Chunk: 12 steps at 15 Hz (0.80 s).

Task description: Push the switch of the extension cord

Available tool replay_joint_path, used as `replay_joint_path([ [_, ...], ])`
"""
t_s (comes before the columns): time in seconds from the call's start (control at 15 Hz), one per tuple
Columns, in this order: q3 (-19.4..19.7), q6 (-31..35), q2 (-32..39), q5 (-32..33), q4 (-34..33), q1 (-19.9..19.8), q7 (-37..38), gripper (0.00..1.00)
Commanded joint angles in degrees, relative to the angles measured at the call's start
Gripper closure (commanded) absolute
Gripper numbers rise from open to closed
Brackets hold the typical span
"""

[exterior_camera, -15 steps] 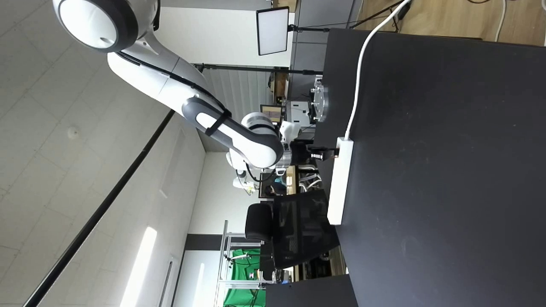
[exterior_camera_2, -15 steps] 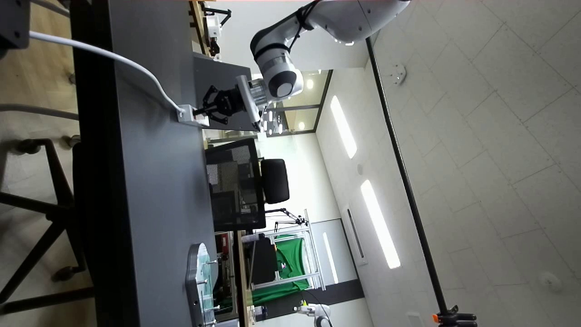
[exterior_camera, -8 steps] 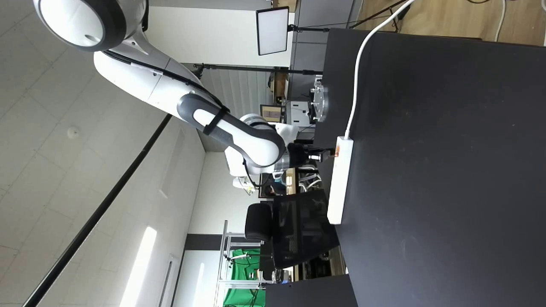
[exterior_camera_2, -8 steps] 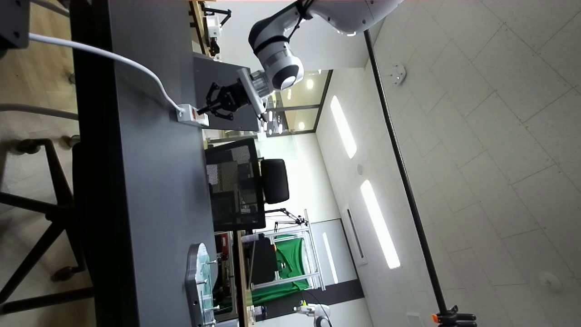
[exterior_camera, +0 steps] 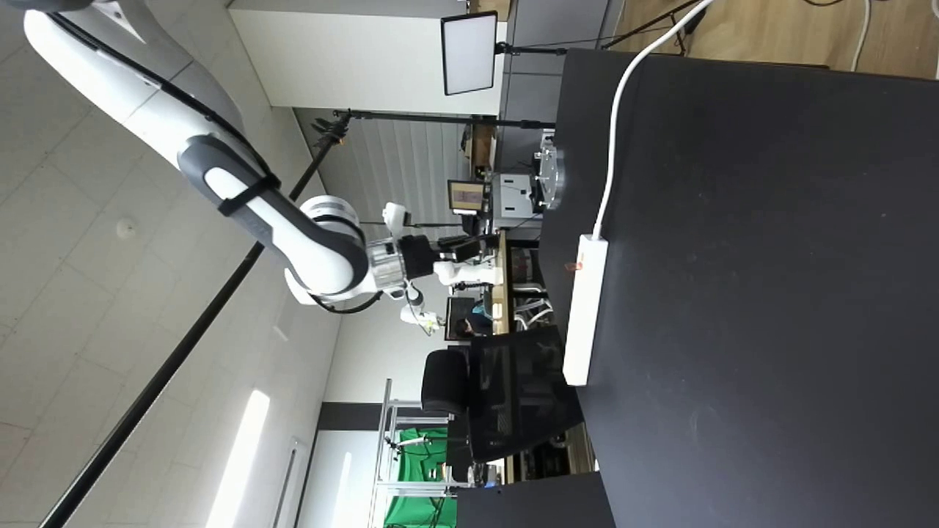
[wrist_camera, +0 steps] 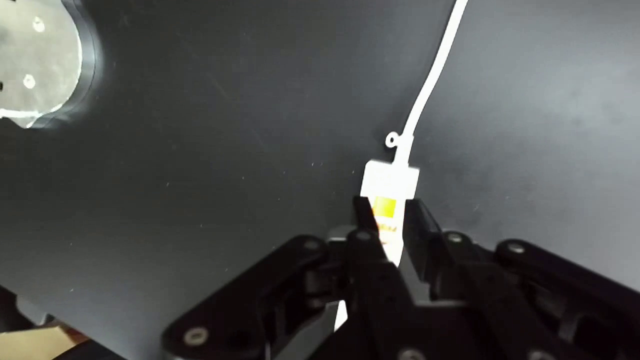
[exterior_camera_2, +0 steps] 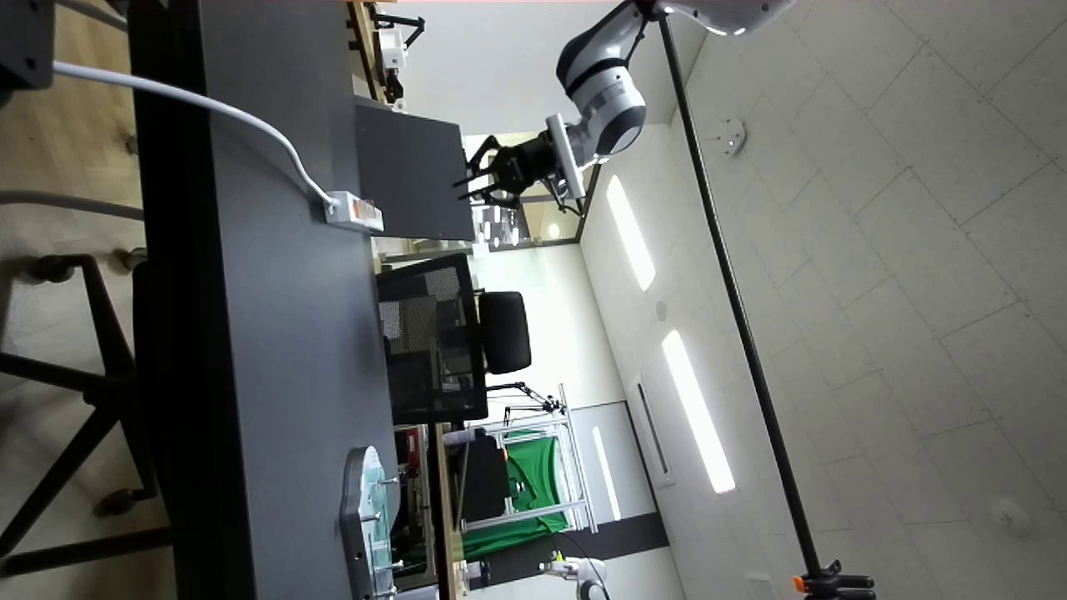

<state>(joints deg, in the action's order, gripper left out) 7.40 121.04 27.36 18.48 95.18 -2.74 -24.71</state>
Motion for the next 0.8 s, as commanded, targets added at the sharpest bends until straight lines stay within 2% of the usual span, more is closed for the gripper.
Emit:
replay_joint_path([
  [0.0,-3.12,-14.18,-2.38,-2.79,-3.00,-3.21,-8.61,0.47],
  [0.13,-3.54,-20.27,-2.22,-3.41,-4.95,-4.13,-11.42,0.33],
  [0.47,-4.24,-30.62,-0.19,-5.88,-9.02,-6.24,-17.47,0.02],
  [0.53,-3.95,-26.63,-1.84,-4.26,-5.69,-5.57,-15.07,0.18],
  [0.67,-4.08,-28.61,-1.25,-5.00,-6.57,-6.04,-16.63,0.04],
  [0.73,-4.11,-28.86,-1.02,-5.05,-6.88,-6.13,-16.92,0.01],
])
